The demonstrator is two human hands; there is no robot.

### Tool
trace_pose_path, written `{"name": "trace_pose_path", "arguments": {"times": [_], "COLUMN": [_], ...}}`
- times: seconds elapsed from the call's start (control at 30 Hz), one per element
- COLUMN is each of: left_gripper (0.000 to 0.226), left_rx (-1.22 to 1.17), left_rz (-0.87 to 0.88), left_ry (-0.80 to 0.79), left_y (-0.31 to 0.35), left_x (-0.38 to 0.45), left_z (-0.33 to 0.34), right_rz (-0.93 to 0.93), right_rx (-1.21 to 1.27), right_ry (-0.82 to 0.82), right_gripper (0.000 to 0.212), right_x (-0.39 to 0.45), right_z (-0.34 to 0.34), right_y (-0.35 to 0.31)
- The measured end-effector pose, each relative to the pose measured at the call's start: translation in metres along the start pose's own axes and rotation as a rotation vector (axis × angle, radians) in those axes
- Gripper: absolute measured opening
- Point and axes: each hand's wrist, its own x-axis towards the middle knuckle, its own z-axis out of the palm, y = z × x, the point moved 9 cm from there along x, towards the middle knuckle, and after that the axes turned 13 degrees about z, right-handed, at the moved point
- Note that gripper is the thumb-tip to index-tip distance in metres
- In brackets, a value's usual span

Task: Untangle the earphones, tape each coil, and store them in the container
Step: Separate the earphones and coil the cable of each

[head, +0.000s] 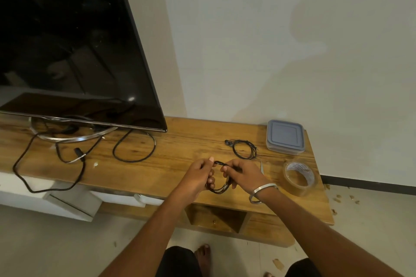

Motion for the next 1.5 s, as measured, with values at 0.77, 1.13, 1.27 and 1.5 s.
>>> {"name": "trace_pose_path", "arguments": {"times": [0.77,1.13,1.27,1.5], "left_gripper": [0.016,0.013,0.007,0.018], "left_rx": [0.992,1.005,0.976,0.891], "left_rz": [0.381,0.479,0.529,0.522], "left_ry": [0.065,0.311,0.362,0.343], "left_y": [-0.023,-0.023,-0.024,-0.027], "left_x": [0.144,0.164,0.164,0.165], "left_z": [-0.041,-0.072,-0.077,-0.083], "right_rz": [0.005,-0.069,-0.102,-0.117], "right_rx": [-0.248,-0.350,-0.350,-0.382], "right_ry": [0.246,0.373,0.427,0.395], "right_gripper": [0.020,0.022,0.020,0.023], "right_x": [0.154,0.191,0.193,0.193], "right_z": [0.028,0.041,0.047,0.054], "right_y": [0.019,0.007,0.007,0.010]}}
